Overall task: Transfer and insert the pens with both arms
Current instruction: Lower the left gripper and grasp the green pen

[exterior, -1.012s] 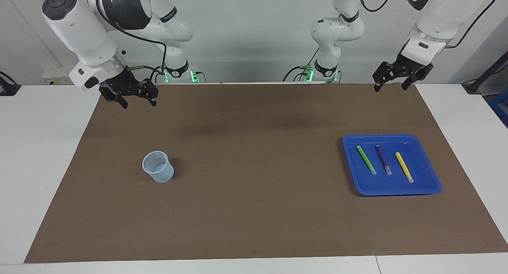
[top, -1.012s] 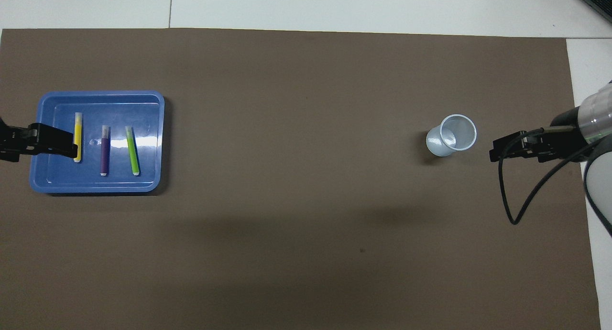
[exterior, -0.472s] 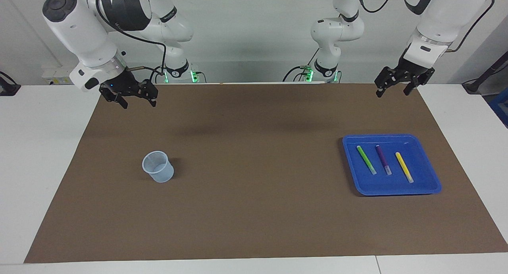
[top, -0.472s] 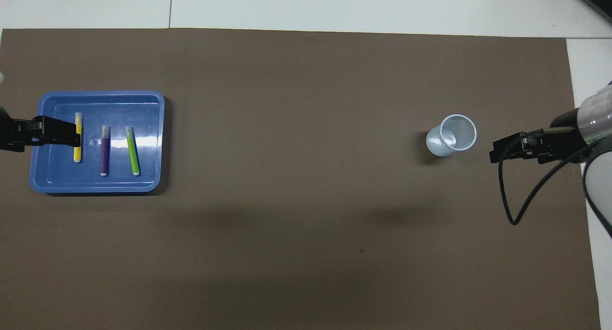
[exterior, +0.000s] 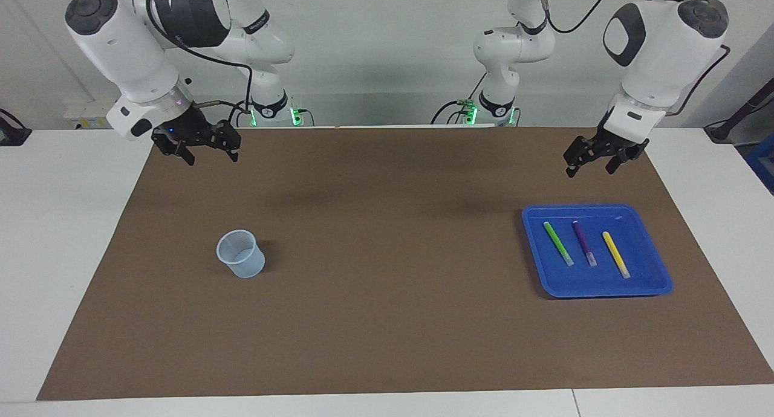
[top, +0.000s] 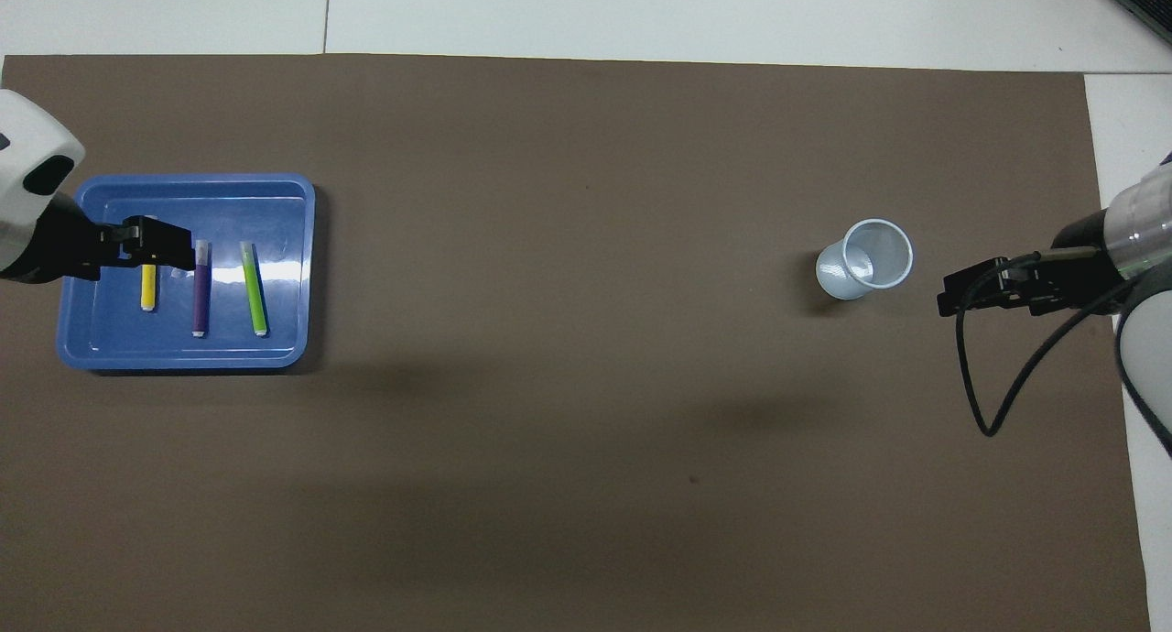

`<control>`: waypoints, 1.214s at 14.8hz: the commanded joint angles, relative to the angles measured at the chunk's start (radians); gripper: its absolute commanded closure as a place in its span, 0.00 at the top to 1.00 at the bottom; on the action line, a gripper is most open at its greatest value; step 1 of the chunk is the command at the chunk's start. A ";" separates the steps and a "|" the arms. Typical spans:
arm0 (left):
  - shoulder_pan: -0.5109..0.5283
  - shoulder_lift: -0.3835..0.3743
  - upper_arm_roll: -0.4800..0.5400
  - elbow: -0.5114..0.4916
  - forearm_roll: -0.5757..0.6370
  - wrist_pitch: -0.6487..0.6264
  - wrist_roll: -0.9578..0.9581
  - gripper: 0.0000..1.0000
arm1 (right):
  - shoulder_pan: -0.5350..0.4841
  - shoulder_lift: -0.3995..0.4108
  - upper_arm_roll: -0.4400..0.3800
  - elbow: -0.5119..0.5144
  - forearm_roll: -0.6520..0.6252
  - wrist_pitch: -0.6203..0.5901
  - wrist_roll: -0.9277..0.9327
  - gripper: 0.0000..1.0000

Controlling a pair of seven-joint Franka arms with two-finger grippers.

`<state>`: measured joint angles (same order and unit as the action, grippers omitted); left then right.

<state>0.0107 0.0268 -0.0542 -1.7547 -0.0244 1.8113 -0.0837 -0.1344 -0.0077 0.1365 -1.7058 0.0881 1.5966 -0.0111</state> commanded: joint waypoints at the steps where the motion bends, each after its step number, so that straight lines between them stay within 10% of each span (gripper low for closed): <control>1: 0.038 0.044 -0.001 -0.061 0.001 0.126 -0.010 1.00 | -0.011 -0.031 0.003 -0.034 -0.002 -0.004 -0.033 1.00; 18: 0.054 0.249 -0.001 -0.253 0.001 0.473 -0.096 1.00 | -0.022 -0.035 -0.003 -0.034 -0.010 -0.023 -0.033 1.00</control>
<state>0.0673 0.2802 -0.0568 -1.9740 -0.0243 2.2340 -0.1639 -0.1395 -0.0120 0.1290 -1.7097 0.0851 1.5850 -0.0111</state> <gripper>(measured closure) 0.000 0.000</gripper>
